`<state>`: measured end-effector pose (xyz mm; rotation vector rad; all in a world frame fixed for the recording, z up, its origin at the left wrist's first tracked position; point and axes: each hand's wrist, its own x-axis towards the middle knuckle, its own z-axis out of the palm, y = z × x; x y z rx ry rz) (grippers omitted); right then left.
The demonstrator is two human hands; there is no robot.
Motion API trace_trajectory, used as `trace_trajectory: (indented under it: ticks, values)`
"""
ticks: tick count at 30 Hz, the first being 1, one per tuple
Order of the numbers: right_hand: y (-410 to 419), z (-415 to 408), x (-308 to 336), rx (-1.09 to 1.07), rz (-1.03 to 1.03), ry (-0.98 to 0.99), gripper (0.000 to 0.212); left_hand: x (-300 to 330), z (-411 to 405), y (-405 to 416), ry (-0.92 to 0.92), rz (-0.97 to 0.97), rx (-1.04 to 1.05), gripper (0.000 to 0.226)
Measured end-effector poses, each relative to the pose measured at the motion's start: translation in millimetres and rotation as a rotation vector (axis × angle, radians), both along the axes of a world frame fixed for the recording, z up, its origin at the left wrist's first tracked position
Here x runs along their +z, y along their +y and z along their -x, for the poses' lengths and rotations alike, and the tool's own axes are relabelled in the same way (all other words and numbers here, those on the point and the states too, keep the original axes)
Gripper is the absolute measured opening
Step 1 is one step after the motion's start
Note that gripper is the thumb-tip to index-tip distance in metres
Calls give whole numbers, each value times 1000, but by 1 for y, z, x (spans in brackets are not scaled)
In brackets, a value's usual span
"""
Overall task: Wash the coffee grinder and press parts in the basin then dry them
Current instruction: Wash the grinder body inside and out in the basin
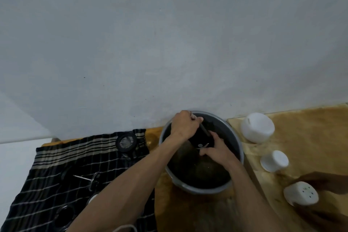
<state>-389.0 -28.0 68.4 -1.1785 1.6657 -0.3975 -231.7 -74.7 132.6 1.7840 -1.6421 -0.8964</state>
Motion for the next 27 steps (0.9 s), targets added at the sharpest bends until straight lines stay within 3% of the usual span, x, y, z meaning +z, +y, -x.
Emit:
trace_trajectory:
  ticks: [3, 11, 16, 23, 27]
  values:
    - [3, 0, -2, 29, 87, 70, 105, 2, 4, 4, 31, -16, -34, 27]
    - [14, 27, 20, 73, 226, 248, 90, -21, 3, 15, 391, -211, 141, 28]
    - [14, 33, 45, 96, 309, 189, 94, -39, -6, 18, 615, -362, 356, 31]
    - [5, 19, 78, -55, 463, -39, 88, -48, -8, 21, 830, -544, 450, 67]
    - [1, -1, 89, -108, 584, -109, 93, -37, -6, 24, 824, -644, 378, 51]
